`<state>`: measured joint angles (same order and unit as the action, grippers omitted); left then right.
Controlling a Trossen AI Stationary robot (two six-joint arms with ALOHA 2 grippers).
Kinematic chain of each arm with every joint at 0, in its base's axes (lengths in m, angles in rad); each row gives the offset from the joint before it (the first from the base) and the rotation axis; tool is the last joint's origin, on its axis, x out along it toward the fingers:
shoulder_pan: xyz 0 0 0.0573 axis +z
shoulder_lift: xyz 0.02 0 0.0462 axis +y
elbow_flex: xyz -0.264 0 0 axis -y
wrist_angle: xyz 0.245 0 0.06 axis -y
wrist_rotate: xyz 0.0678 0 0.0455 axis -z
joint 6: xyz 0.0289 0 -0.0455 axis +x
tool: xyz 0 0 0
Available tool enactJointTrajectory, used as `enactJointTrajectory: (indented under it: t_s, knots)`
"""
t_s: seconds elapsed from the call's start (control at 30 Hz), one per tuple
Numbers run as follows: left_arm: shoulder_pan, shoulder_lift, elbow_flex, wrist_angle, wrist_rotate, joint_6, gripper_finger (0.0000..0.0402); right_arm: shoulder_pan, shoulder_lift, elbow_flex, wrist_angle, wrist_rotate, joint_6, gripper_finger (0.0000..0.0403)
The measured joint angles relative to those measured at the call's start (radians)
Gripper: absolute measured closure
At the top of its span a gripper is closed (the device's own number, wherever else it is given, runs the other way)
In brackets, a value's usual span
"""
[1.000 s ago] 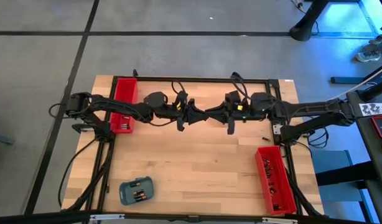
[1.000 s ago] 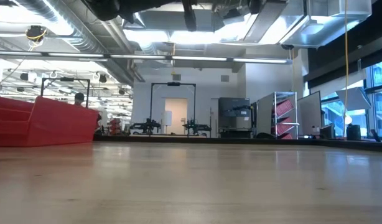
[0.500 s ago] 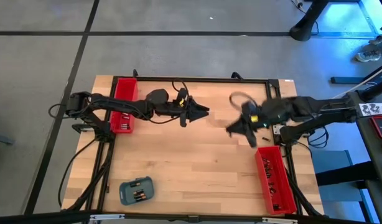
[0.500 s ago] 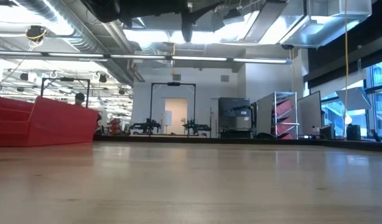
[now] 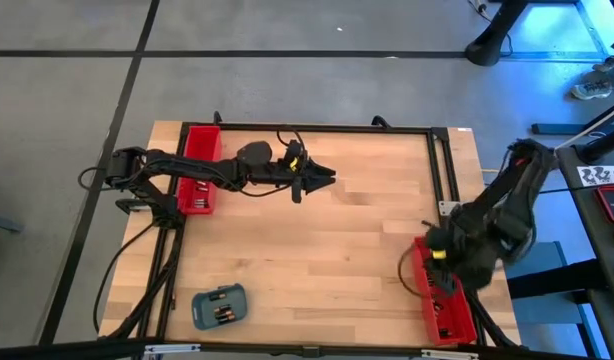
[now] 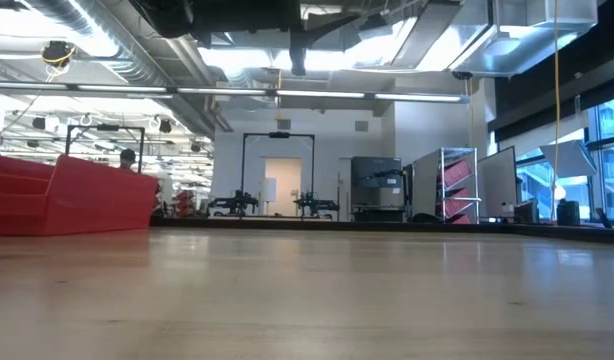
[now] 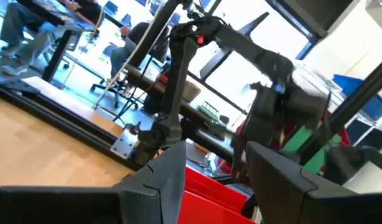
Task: Sort batteries
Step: Put the small black battery into the bottom red bin
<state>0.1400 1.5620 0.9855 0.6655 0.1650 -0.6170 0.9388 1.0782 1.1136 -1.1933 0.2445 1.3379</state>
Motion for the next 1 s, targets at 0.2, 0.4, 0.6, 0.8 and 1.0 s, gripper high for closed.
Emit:
enactJointTrajectory:
  t_s: [0.2, 0.4, 0.6, 0.8, 1.0]
  knots:
    - [0.024, 0.000, 0.000, -0.005, -0.002, -0.007, 0.0245, 0.144, 0.000, -0.196, 0.077, -0.028, 0.241, 0.0376]
    - [0.027, 0.000, 0.000, -0.005, -0.004, -0.011, 0.0245, 0.194, 0.000, -0.353, 0.186, -0.031, 0.470, 0.0376]
    - [0.027, 0.000, 0.000, -0.028, -0.012, -0.030, 0.0245, 0.201, 0.001, -0.455, 0.289, -0.044, 0.570, 0.0376]
    - [0.027, 0.000, 0.000, -0.029, -0.013, -0.038, 0.0245, 0.200, -0.001, -0.473, 0.294, -0.133, 0.482, 0.0376]
    - [0.026, 0.000, 0.000, -0.029, -0.013, -0.039, 0.0245, 0.200, 0.014, -0.473, 0.314, -0.159, 0.132, 0.0370]
